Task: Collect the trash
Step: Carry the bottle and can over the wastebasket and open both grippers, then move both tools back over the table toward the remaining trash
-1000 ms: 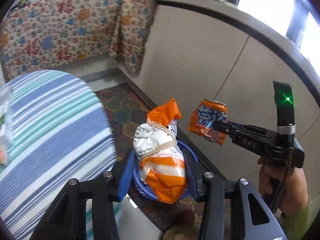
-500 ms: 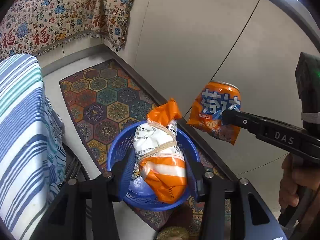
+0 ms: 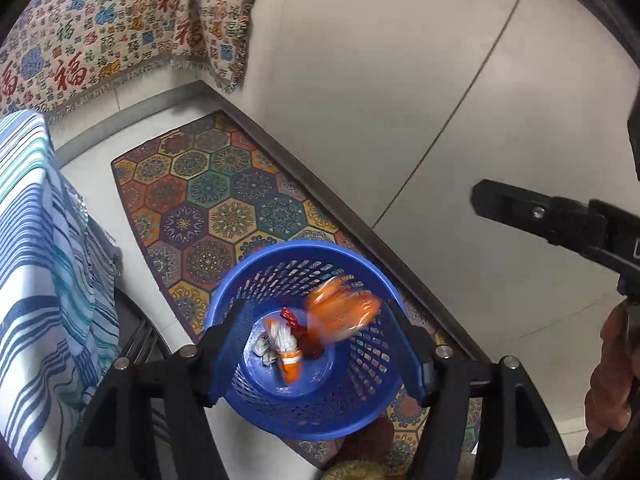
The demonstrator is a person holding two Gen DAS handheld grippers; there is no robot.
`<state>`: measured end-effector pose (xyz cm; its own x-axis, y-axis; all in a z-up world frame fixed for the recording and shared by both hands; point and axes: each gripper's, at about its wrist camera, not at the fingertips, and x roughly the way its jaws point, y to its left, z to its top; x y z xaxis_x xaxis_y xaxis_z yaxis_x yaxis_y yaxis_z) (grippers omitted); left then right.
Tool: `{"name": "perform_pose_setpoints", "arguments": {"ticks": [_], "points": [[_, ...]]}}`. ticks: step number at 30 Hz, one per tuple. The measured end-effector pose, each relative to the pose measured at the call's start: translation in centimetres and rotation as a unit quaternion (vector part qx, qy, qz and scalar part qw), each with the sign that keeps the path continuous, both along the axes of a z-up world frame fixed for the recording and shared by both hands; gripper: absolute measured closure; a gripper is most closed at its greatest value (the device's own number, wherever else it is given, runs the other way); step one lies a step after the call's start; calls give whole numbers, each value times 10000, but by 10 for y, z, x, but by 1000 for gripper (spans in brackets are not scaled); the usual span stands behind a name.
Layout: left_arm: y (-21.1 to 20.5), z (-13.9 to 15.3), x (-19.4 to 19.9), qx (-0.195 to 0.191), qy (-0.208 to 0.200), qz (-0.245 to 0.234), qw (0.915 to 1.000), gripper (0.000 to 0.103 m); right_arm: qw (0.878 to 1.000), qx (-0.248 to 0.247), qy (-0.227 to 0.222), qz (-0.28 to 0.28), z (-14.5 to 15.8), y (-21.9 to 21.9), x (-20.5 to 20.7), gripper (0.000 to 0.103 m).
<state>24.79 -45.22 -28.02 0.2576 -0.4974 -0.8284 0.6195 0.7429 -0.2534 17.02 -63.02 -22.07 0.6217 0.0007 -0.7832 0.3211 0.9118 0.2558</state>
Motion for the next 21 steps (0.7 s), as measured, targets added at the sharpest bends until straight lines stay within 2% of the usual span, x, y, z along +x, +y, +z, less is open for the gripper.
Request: {"name": "perform_pose_setpoints", "arguments": {"ticks": [3, 5, 7, 12, 16, 21], "points": [[13, 11, -2, -135, -50, 106, 9998, 35, 9998, -119, -133, -47, 7, 1, -2, 53], [27, 23, -9, -263, -145, 176, 9994, 35, 9993, -275, -239, -103, 13, 6, -2, 39], [43, 37, -19, -363, -243, 222, 9988, 35, 9982, -449, -374, -126, 21, 12, -3, 32], [96, 69, -53, -399, -633, 295, 9968, 35, 9948, -774, -665, 72, 38, 39, -2, 27], [151, 79, -80, -209, -846, 561, 9946, 35, 9914, -814, -858, 565, 48, 79, 3, 26], [227, 83, -94, 37, -834, 1145, 9899, 35, 9772, -893, -959, 1668, 50, 164, 15, 25]]}}
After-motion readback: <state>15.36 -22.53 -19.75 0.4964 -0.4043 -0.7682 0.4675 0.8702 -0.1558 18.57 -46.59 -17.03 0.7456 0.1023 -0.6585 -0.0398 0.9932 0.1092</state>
